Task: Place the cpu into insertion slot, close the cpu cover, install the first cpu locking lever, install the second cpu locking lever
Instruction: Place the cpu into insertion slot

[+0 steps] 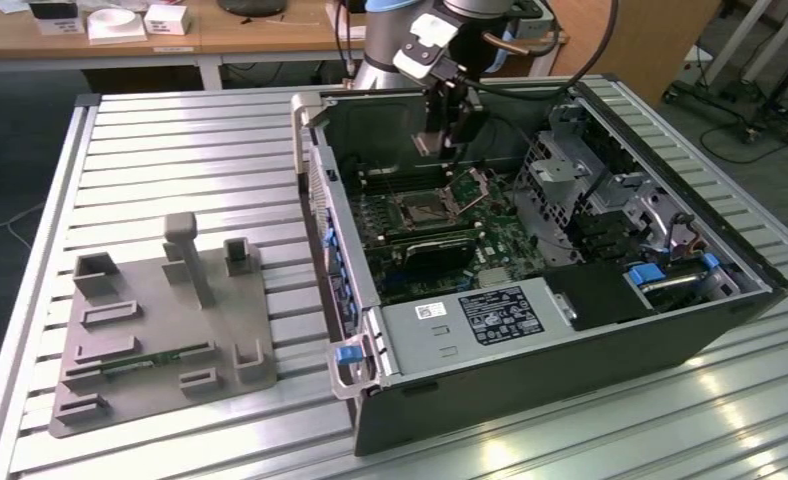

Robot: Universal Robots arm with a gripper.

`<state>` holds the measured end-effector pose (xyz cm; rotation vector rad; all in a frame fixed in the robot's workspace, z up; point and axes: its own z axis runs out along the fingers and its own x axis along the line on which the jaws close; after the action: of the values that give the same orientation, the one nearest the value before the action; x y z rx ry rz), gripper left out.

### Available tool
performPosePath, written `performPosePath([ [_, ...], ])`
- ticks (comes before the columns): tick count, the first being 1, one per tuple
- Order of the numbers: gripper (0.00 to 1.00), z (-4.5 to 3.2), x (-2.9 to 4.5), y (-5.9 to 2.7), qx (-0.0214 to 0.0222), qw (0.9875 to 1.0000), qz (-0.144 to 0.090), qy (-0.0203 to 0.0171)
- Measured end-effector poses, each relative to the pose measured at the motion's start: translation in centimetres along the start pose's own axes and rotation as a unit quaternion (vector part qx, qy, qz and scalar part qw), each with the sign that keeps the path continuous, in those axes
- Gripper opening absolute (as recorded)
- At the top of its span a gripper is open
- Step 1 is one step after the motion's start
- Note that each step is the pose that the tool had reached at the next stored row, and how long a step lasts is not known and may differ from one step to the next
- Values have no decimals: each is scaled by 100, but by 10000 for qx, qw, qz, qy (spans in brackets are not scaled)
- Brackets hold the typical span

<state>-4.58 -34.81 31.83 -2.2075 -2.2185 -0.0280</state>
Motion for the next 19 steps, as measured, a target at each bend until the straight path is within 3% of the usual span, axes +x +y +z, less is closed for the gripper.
performPosePath([
  [10, 54, 60, -6, 0, 6, 9998, 203, 1],
  [19, 54, 95, -9, -1, 6, 9998, 223, 1],
])
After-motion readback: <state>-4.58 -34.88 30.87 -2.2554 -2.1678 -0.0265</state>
